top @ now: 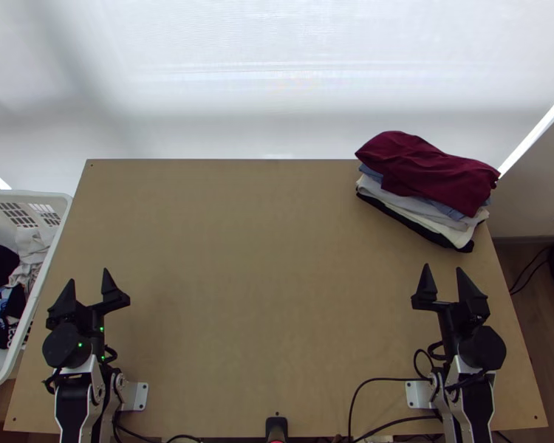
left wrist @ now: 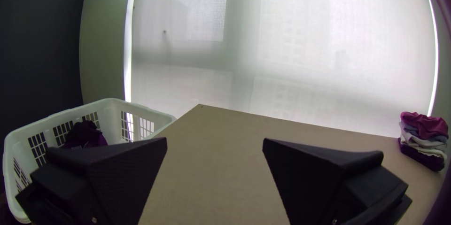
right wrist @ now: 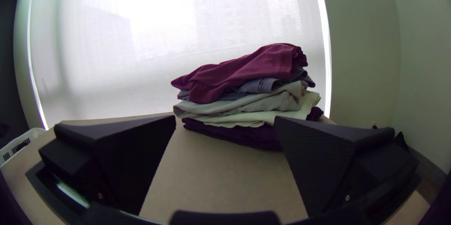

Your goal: Fold the t-shirt

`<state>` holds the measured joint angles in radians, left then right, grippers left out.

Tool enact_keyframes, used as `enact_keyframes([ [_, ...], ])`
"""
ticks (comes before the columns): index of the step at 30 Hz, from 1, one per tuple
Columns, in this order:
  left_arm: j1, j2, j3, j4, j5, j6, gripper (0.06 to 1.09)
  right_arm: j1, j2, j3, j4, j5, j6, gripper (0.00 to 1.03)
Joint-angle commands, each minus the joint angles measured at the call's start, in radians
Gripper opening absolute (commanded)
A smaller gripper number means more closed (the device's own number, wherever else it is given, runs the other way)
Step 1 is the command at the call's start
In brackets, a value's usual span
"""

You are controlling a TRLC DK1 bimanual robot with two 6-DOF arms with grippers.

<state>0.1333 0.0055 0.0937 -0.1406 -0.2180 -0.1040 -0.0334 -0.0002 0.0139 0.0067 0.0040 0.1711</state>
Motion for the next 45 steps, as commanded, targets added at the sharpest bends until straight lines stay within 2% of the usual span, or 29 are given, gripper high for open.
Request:
enact_keyframes([
  [1, 0.005, -0.006, -0.037, -0.028, 0.005, 0.012, 1.05, -0.003, -0.003, -0.005, -0.016, 0.008, -0.007, 0.98],
  [45, 0.029, -0.009, -0.038, -0.016, -0.012, 0.03, 1.05, -0.003, -0.003, -0.005, -0.016, 0.008, -0.007, 0.98],
])
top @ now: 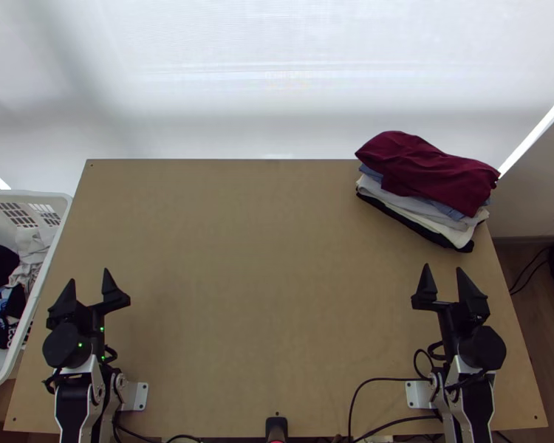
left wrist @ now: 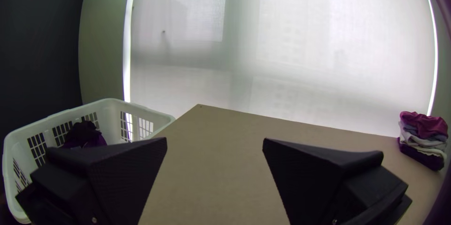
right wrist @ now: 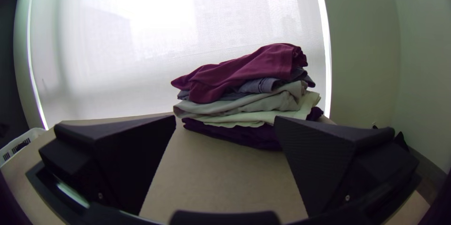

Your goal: Fold the t-shirt

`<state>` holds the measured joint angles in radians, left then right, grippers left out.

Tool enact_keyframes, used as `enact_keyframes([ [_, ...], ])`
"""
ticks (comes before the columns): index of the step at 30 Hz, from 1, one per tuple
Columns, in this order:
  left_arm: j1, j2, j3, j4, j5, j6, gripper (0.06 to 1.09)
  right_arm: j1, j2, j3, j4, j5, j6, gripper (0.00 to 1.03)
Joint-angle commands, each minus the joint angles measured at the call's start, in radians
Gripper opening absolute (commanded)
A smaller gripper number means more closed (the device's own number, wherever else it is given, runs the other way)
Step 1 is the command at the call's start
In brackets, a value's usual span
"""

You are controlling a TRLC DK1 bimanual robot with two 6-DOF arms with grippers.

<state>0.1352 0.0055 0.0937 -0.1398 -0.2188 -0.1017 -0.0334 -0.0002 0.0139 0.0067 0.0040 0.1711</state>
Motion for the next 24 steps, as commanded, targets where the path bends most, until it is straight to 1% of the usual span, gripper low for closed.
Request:
enact_keyframes([
  [1, 0.046, -0.009, -0.032, -0.006, -0.01, 0.048, 1.05, -0.003, -0.003, -0.005, -0.016, 0.008, -0.007, 0.98],
  [4, 0.076, -0.009, -0.006, 0.045, -0.013, 0.097, 1.05, -0.003, -0.003, -0.005, -0.016, 0.008, -0.007, 0.98],
  [6, 0.122, -0.007, 0.034, 0.049, -0.011, 0.097, 1.05, -0.003, -0.003, -0.005, -0.016, 0.008, -0.007, 0.98],
  [10, 0.168, -0.006, 0.113, 0.105, -0.011, 0.111, 1.05, -0.003, -0.003, -0.005, -0.016, 0.008, -0.007, 0.98],
  [13, 0.195, 0.033, 0.201, 0.105, -0.011, 0.112, 1.05, -0.003, -0.003, -0.005, -0.016, 0.008, -0.007, 0.98],
  [20, 0.28, 0.292, 0.472, 0.049, -0.011, 0.108, 1.05, -0.003, -0.003, -0.005, -0.017, 0.008, -0.007, 0.98],
  [24, 0.363, 0.453, 0.626, -0.032, -0.011, 0.092, 1.05, -0.003, -0.003, -0.005, -0.016, 0.008, -0.007, 0.98],
])
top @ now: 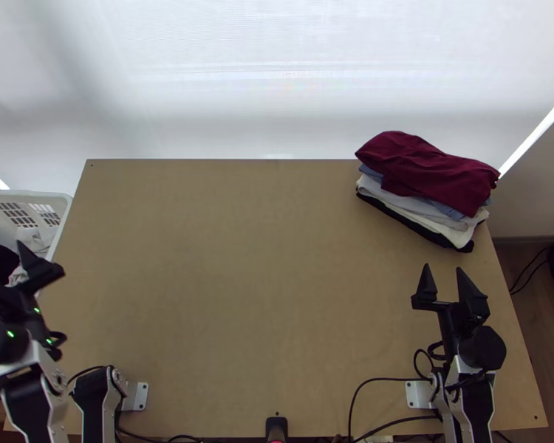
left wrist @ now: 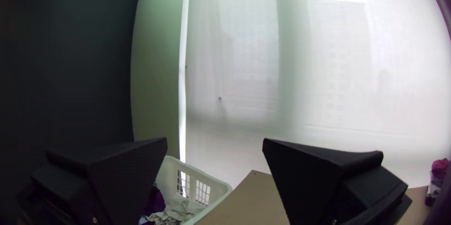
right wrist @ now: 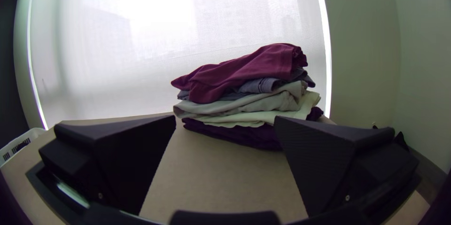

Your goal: Fold the t-shirt

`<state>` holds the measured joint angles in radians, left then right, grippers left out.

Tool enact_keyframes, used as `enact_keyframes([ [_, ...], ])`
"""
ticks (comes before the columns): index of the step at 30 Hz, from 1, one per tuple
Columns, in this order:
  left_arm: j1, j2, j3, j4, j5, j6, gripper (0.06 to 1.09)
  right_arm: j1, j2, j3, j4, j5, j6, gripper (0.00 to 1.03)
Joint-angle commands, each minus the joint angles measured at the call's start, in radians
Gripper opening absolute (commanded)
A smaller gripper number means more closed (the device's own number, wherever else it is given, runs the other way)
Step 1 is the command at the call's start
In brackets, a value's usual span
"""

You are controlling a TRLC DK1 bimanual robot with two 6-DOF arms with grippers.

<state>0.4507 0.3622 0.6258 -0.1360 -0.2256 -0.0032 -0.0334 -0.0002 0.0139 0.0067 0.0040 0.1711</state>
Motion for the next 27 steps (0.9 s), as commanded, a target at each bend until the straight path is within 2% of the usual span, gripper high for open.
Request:
enact_keyframes([
  [1, 0.077, 0.144, 0.129, -0.059, -0.004, -0.009, 1.05, -0.003, -0.003, -0.005, -0.016, 0.008, -0.007, 0.98],
  [5, 0.22, 0.353, 0.29, -0.206, 0.006, -0.052, 1.05, -0.003, -0.003, -0.005, -0.016, 0.008, -0.007, 0.98],
  [9, 0.325, 0.544, 0.425, -0.271, 0.028, -0.069, 1.05, -0.003, -0.003, -0.005, -0.016, 0.008, -0.007, 0.98],
  [12, 0.418, 0.661, 0.492, -0.278, 0.109, -0.069, 1.05, -0.003, -0.003, -0.005, -0.016, 0.008, -0.007, 0.98],
  [20, 0.58, 1.063, 0.686, -0.287, 0.152, -0.049, 1.05, -0.003, -0.003, -0.005, -0.016, 0.008, -0.007, 0.98],
  [27, 0.637, 1.454, 0.976, -0.387, 0.181, -0.02, 1.04, -0.003, -0.003, -0.005, -0.017, 0.008, -0.007, 0.98],
])
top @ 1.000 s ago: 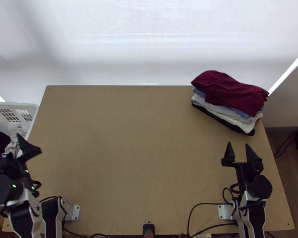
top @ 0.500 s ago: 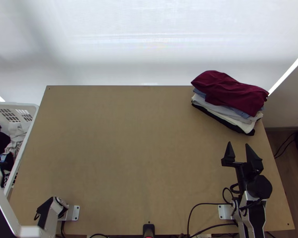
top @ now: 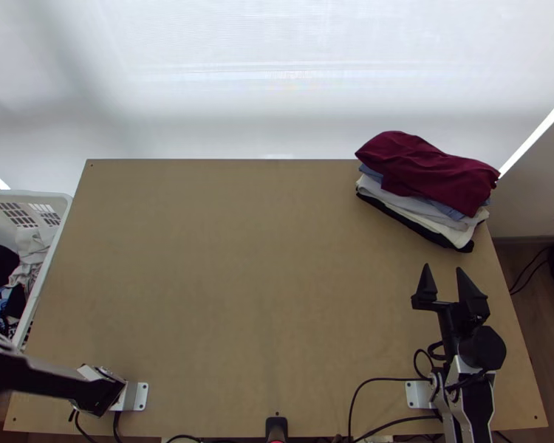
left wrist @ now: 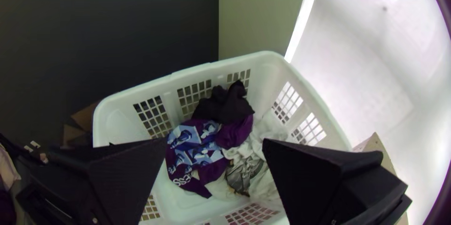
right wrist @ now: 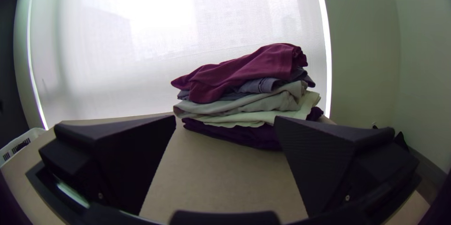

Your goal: Fold the t-shirt

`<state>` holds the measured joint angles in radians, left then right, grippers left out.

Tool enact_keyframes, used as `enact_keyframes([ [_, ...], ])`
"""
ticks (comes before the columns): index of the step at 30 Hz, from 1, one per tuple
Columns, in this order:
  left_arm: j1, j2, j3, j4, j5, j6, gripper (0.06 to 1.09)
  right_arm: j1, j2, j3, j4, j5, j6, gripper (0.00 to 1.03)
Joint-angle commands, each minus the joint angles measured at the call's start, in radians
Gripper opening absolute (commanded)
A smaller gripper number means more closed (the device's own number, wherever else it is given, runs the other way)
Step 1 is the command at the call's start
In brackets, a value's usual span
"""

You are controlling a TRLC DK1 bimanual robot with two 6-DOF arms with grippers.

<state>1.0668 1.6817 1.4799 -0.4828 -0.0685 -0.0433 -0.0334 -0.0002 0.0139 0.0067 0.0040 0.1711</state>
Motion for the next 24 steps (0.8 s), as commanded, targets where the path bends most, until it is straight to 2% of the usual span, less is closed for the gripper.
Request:
enact_keyframes([
  [1, 0.028, 0.191, 0.171, -0.057, 0.029, 0.022, 1.04, -0.003, -0.003, -0.005, -0.016, 0.008, -0.007, 0.98],
  [6, 0.056, 0.472, 0.454, -0.128, 0.053, 0.082, 1.04, -0.003, -0.003, -0.005, -0.017, 0.008, -0.007, 0.98],
  [10, 0.059, 0.724, 0.78, -0.266, 0.064, 0.146, 1.04, -0.003, -0.003, -0.005, -0.016, 0.008, -0.007, 0.98],
  [15, 0.045, 0.814, 0.807, -0.204, 0.064, 0.235, 1.03, -0.003, -0.003, -0.005, -0.016, 0.008, -0.007, 0.98],
  [24, 0.039, 0.892, 0.807, -0.097, 0.064, 0.226, 1.03, -0.003, -0.003, -0.005, -0.017, 0.008, -0.007, 0.98],
])
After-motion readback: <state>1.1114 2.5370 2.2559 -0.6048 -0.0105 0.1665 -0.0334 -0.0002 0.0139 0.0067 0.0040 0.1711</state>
